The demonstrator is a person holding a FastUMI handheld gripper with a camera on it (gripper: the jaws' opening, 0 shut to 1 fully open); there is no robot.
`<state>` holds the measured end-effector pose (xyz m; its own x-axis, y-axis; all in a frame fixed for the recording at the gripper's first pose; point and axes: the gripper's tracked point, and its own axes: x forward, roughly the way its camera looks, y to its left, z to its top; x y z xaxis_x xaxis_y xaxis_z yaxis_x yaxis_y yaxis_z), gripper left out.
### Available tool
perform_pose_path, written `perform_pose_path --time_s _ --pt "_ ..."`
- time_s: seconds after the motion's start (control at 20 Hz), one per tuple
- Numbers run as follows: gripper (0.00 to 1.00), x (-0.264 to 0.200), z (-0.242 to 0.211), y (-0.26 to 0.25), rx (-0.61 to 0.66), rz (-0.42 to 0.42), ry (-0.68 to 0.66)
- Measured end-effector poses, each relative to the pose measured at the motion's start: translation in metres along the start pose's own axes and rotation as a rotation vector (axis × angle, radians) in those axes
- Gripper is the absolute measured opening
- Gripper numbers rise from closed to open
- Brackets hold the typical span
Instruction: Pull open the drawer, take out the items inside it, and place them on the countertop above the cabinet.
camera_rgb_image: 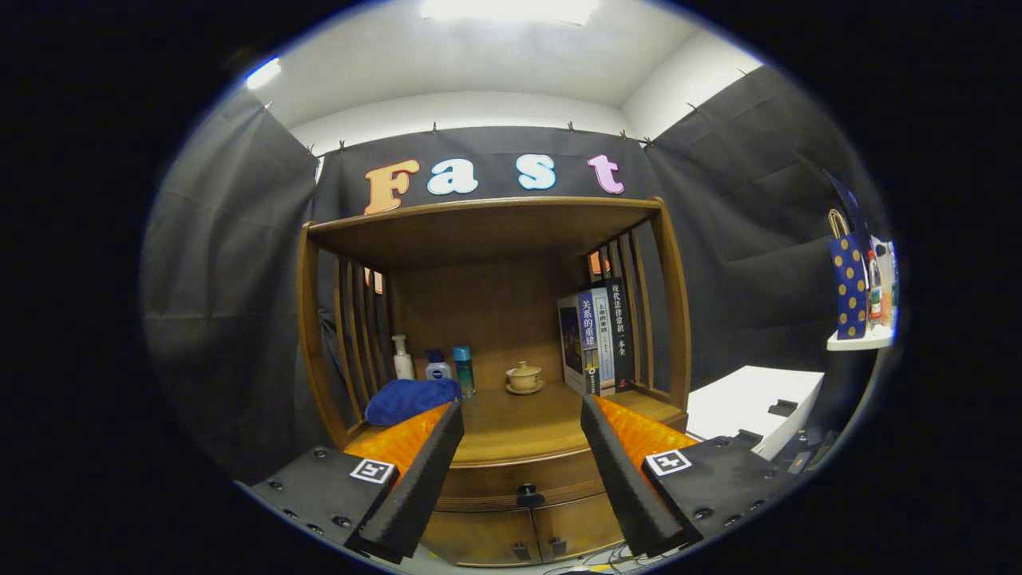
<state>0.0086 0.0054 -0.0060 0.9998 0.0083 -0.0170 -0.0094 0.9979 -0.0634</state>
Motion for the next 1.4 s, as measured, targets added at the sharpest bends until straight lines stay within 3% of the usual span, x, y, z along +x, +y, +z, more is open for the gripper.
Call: perform_pose_path --time_s 0.4,0.75,1.15,1.35,1.4 --pt "0.98 0.011 -0.026 0.003 0.010 0.022 0.028" --pt "0.98 0.044 -0.099 -0.015 0.058 0.037 0.088" --pt "0.99 0.090 -0.207 -0.032 -0.049 0.040 0.241" --pt "0.99 0.105 -0.243 -0.035 0.036 0.043 0.303" --pt "0.93 0.107 -0.246 -0.035 0.058 0.046 0.307"
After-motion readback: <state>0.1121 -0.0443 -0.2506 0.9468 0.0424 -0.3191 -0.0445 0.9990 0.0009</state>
